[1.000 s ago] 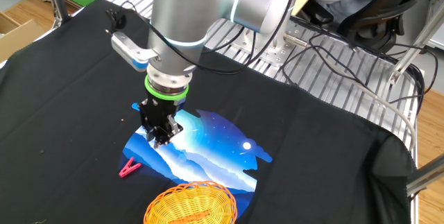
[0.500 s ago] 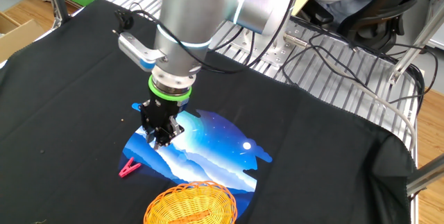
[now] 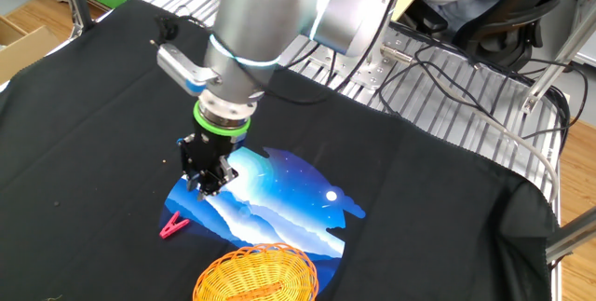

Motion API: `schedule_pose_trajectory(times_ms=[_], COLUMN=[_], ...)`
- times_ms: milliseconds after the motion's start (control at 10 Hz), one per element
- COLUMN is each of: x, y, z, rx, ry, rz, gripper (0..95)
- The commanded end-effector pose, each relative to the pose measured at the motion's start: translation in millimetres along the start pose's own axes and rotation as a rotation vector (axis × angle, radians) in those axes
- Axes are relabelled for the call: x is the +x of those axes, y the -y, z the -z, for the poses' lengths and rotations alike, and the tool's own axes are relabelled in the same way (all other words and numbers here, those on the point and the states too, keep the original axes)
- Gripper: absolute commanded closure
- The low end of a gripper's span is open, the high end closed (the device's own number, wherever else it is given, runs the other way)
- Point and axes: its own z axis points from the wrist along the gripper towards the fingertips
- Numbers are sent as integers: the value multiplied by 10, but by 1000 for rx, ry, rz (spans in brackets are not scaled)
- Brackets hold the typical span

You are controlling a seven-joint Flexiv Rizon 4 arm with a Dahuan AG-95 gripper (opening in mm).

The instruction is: Use a clamp

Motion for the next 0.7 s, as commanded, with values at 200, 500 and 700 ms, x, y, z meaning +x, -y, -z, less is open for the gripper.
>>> schedule_pose_trajectory(times_ms=[200,500,700], x=[-42,-51,-62], y=[45,64,75], z=[-161,-243,-281], rx=[16,16,15], ry=[21,35,39], rz=[-4,-11,-11], gripper=[760,760,760])
